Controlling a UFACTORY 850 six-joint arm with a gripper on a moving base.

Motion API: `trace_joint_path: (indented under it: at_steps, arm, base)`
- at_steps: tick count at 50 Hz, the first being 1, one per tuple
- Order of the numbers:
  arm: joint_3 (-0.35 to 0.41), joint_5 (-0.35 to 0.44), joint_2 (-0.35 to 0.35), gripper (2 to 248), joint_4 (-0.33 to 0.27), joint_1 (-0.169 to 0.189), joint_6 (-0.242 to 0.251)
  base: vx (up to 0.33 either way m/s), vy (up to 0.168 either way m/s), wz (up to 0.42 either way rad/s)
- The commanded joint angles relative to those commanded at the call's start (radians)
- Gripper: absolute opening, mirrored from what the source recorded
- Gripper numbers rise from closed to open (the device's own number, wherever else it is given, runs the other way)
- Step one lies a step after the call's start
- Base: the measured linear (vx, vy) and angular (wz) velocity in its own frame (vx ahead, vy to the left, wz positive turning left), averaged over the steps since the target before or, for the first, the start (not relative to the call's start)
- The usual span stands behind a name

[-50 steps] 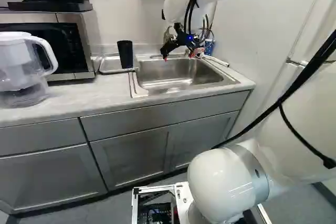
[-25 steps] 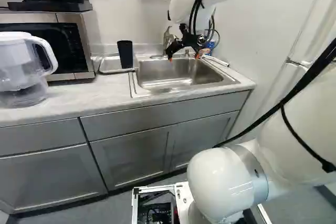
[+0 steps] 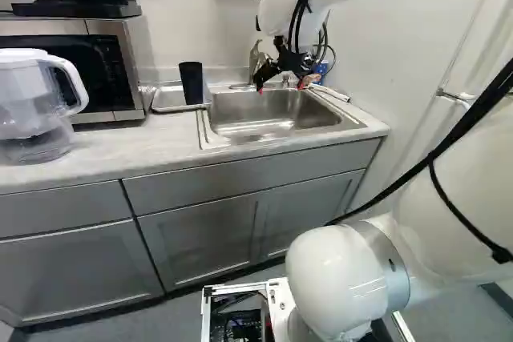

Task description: Rinse the cup and place it in the tray

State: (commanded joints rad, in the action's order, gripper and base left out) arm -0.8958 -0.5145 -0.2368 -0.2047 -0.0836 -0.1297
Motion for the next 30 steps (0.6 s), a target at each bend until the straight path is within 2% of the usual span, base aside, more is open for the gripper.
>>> trace_joint_path:
  at_steps: [30]
  arm:
    - [0.0,0.0,0.0,247,0.0,0.0,0.0]
  base:
    - [0.0,0.0,0.0]
